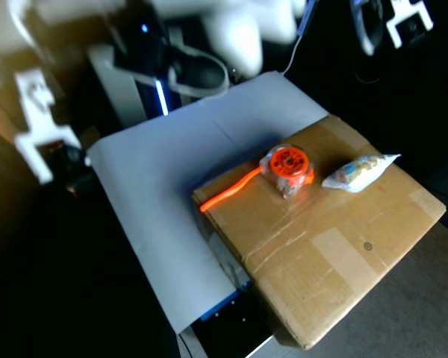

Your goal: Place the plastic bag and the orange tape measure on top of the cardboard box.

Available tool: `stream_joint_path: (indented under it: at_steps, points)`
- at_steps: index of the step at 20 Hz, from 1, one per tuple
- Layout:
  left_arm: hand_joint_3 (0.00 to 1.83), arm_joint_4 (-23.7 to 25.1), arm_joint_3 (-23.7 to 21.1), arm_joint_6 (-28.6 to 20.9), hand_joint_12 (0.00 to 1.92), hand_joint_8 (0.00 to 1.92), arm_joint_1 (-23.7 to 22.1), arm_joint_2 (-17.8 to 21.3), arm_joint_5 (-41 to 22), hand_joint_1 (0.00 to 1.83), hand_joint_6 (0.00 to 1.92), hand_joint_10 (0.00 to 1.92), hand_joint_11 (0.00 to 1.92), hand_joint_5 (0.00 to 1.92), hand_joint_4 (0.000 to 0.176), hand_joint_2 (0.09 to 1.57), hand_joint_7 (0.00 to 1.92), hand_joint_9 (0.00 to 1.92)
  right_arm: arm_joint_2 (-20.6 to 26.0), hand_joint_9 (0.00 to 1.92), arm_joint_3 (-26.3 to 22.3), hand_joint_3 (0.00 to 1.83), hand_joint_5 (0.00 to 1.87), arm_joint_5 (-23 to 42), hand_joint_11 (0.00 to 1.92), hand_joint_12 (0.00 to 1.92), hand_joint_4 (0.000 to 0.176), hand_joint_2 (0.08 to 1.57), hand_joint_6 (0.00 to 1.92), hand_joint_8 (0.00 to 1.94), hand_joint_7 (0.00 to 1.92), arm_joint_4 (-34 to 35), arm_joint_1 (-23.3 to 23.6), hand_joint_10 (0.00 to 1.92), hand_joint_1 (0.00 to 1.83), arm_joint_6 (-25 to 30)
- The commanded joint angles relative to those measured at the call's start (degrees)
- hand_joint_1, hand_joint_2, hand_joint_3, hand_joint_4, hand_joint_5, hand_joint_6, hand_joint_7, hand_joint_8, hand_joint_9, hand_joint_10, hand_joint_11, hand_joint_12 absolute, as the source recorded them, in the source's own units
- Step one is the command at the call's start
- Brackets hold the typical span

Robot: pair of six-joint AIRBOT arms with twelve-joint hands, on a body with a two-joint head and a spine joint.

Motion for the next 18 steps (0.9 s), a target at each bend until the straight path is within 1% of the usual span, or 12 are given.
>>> stream_joint_path:
  at_steps: [1, 2, 6, 7, 9, 12, 13, 14, 15, 16, 17, 18]
  points:
    - [0.0, 1.07, 0.27, -2.17, 1.55, 0.0, 0.47, 1.24, 12.11, 0.76, 0.0, 0.72, 0.0, 0.09, 0.029, 1.07, 0.28, 0.12, 0.85, 0.06, 0.42, 0.0, 0.0, -11.65, 0.0, 0.87, 0.056, 1.16, 0.0, 0.0, 0.08, -1.97, -0.59, 0.34, 0.75, 1.58]
    - [0.0, 1.07, 0.84, -5.93, 1.53, 0.0, 2.16, 2.07, 14.96, 0.7, 0.0, 0.68, 0.0, 0.08, 0.048, 1.1, 0.25, 0.11, 1.44, 0.09, 0.4, 0.0, 0.0, -15.37, 0.0, 0.71, 0.098, 1.14, 0.0, 0.0, 0.07, -1.09, -2.93, 0.22, 0.67, 2.94]
    - [0.0, -4.18, 3.6, -19.82, 1.2, 0.0, 11.79, 3.6, 27.21, 0.64, 0.04, 0.18, 0.0, 0.18, 0.171, 1.22, 0.09, 0.21, -0.22, 0.26, 1.48, 0.01, 0.3, -19.49, 0.0, 0.94, 0.0, 1.2, 0.12, 0.05, 0.32, 2.45, -4.81, 0.16, 0.56, 4.84]
    - [0.0, -5.66, 3.28, -20.1, 1.14, 0.0, 13.86, 3.85, 30.0, 0.62, 0.02, 0.1, 0.0, 0.19, 0.175, 1.2, 0.08, 0.22, -0.55, 0.3, 1.47, 0.0, 0.26, -19.63, 0.0, 0.98, 0.0, 1.23, 0.6, 0.02, 0.38, 2.74, -4.93, 0.16, 0.59, 4.84]
    - [0.0, -7.66, 2.26, -21.42, 1.18, 0.0, 18.91, 4.18, 36.75, 0.58, 0.01, 0.04, 0.05, 0.19, 0.142, 1.1, 0.2, 0.37, -1.36, 0.28, 1.51, 0.01, 0.0, -22.48, 0.0, 0.95, 0.0, 1.3, 1.19, 0.01, 0.32, 4.52, -7.77, 0.17, 0.52, 5.35]
    - [0.0, -6.2, 0.97, -21.88, 0.98, 0.0, 21.14, 3.99, 41.06, 0.55, 0.02, 0.0, 0.0, 0.15, 0.164, 1.13, 0.14, 0.26, -1.86, 0.37, 1.1, 0.01, 0.0, -35.66, 0.0, 1.12, 0.0, 1.26, 0.84, 0.01, 0.4, 11.12, -19.89, 0.16, 0.45, 12.17]
    - [0.0, -5.59, 0.85, -21.49, 0.95, 0.01, 21.09, 3.42, 41.62, 0.62, 0.05, 0.01, 0.0, 0.23, 0.147, 1.12, 0.14, 0.27, -1.51, 0.33, 0.69, 0.02, 0.0, -35.67, 0.0, 1.05, 0.0, 1.29, 0.71, 0.01, 0.33, 12.75, -23.51, 0.13, 0.41, 15.01]
    - [0.0, -5.78, 1.09, -21.42, 0.94, 0.0, 21.08, 3.02, 41.71, 0.69, 0.29, 0.01, 0.0, 0.38, 0.105, 1.12, 0.33, 0.35, -1.67, 0.4, 0.55, 0.0, 0.05, -35.67, 0.0, 1.0, 0.011, 1.3, 1.41, 0.05, 0.45, 12.83, -23.72, 0.09, 0.49, 15.01]
    - [0.01, -6.25, 1.08, -21.44, 0.89, 0.01, 21.24, 2.91, 42.38, 0.52, 0.6, 0.02, 0.0, 0.47, 0.053, 1.23, 0.45, 0.39, -2.12, 0.47, 0.53, 0.0, 0.12, -35.67, 0.0, 1.09, 0.005, 1.24, 1.46, 0.09, 0.55, 12.23, -23.66, 0.12, 0.58, 15.0]
    - [0.0, -7.08, 0.59, -21.48, 1.23, 0.12, 22.68, 2.84, 43.81, 0.69, 1.41, 0.12, 0.01, 0.51, 0.167, 1.33, 0.67, 0.58, -2.13, 0.31, 0.39, 0.01, 0.45, -35.67, 0.0, 1.2, 0.163, 1.33, 1.6, 0.64, 0.34, 10.58, -23.02, 0.68, 0.73, 14.99]
    - [0.0, -6.79, 0.28, -21.25, 1.29, 0.16, 23.09, 2.83, 43.82, 0.67, 0.96, 0.19, 0.12, 0.4, 0.07, 1.24, 0.79, 0.72, -1.98, 0.26, 0.31, 0.0, 0.58, -35.67, 0.0, 1.5, 0.175, 1.32, 1.58, 1.07, 0.31, 9.04, -22.22, 1.07, 0.8, 14.97]
    - [0.0, -6.07, 0.09, -20.59, 1.32, 0.15, 23.05, 2.71, 43.82, 0.79, 1.53, 0.17, 0.12, 0.58, 0.172, 1.32, 0.82, 0.72, -1.96, 0.22, 0.35, 0.0, 0.5, -35.67, 0.0, 1.47, 0.163, 1.38, 1.68, 0.89, 0.25, 8.35, -21.62, 0.96, 0.74, 14.94]
